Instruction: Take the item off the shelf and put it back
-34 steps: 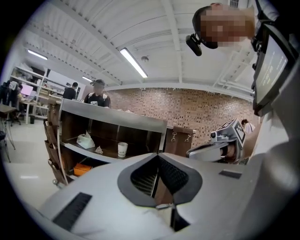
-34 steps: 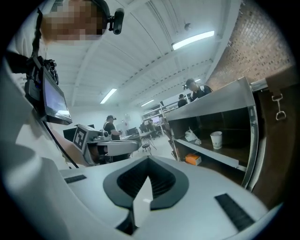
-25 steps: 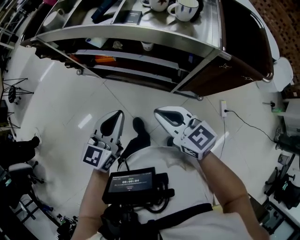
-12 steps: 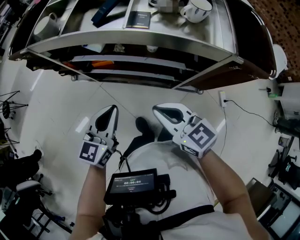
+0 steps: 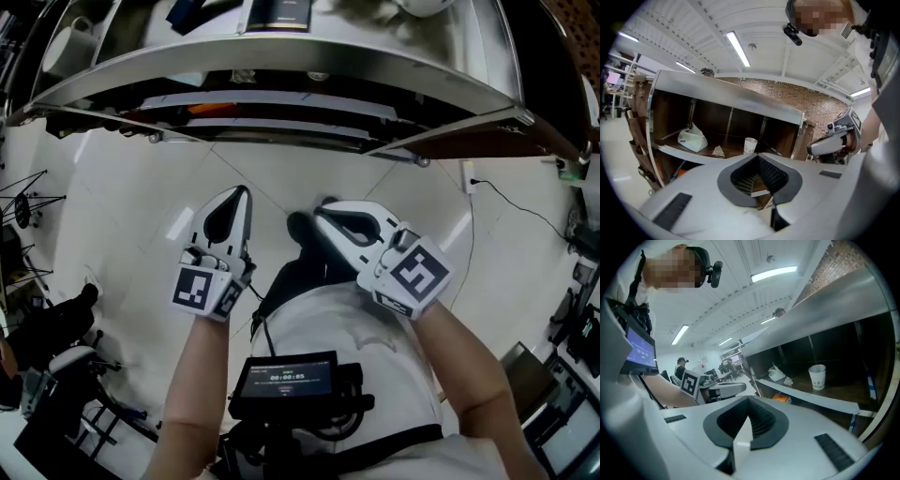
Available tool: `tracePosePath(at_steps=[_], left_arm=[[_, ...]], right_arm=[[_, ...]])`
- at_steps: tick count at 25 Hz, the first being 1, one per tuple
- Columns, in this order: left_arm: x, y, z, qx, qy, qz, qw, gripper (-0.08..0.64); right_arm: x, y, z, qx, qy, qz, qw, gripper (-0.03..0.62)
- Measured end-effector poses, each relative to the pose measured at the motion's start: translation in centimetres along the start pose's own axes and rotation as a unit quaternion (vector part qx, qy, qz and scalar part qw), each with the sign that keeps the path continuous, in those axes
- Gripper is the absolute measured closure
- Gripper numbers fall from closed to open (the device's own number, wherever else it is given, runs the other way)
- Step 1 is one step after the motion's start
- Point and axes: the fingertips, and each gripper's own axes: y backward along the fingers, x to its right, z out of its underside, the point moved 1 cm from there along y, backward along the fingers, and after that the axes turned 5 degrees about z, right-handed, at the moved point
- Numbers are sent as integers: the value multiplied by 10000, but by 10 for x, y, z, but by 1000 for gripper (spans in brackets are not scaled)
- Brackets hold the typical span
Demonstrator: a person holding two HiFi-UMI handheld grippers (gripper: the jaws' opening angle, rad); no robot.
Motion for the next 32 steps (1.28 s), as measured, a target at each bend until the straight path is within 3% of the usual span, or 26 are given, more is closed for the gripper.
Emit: tracePosePath(at_steps=[11,17,24,27,32], left_arm=[[-34,-36,41,-187,115,-563,9982,551],[-55,-55,55,-275,-48,-752,9968,551],[-80,-84,49,-180,-210,-1095,9936,551],[-96,-102,39,-209,-318,-1233,9916,549],[-137,-140,22,-289,-501,-1570,9859,483]], right_arm=[[28,-37,17,-111,-9,-9,9999,588],[50,-60,34,-114,124,115,9998,588],[57,-82,40,-182,66,28,9998,588],[58,-84,32,23,-9,72,10000,588],[54,-67,40,-204,-171,117,9996,588]])
